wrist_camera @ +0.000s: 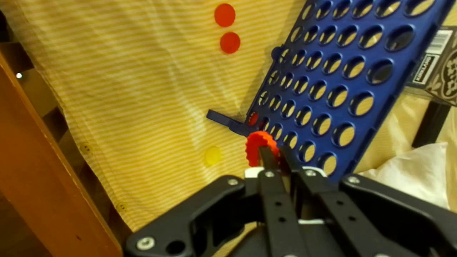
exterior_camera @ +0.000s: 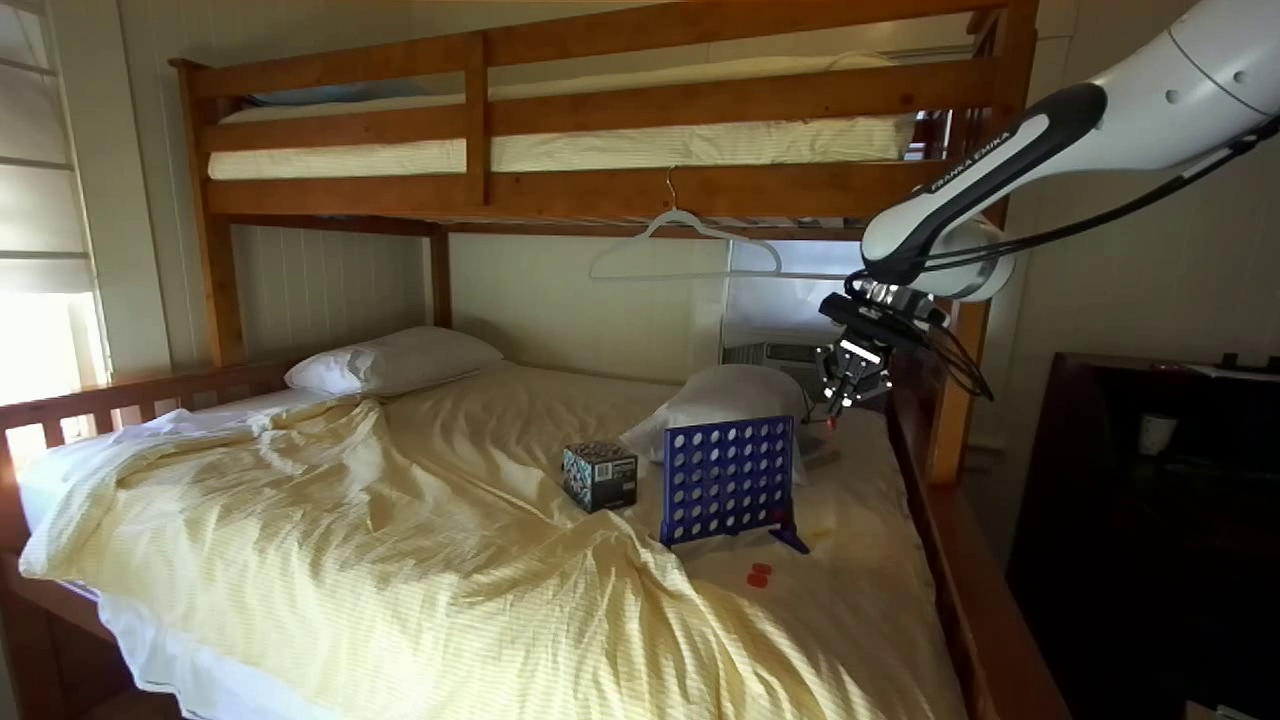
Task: Put the orange circle inside the blue object
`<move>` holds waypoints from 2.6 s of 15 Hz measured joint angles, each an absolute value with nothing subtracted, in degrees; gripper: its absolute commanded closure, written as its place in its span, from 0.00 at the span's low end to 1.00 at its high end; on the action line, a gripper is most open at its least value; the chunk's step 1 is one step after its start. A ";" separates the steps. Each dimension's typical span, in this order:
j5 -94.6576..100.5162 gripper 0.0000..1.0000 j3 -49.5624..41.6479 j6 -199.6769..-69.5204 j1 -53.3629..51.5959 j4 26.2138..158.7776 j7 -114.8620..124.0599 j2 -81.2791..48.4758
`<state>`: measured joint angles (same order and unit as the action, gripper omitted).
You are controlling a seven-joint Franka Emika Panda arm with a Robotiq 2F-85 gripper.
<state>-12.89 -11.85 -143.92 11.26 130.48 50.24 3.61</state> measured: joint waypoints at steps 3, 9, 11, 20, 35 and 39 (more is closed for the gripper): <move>-14.04 0.98 -12.03 -143.47 11.81 127.31 53.73 2.31; -14.55 0.98 -11.97 -141.69 11.71 119.93 60.81 -3.30; -14.55 0.98 -11.97 -141.13 11.71 117.79 62.33 -5.09; -14.59 0.98 -12.00 -140.74 11.70 112.78 67.93 -10.04; -18.34 0.98 -11.94 -142.56 11.68 110.62 69.67 -13.32; -18.34 0.98 -11.90 -143.87 11.64 110.59 69.72 -13.77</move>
<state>-18.34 -11.90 -143.87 11.64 110.59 69.72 -13.77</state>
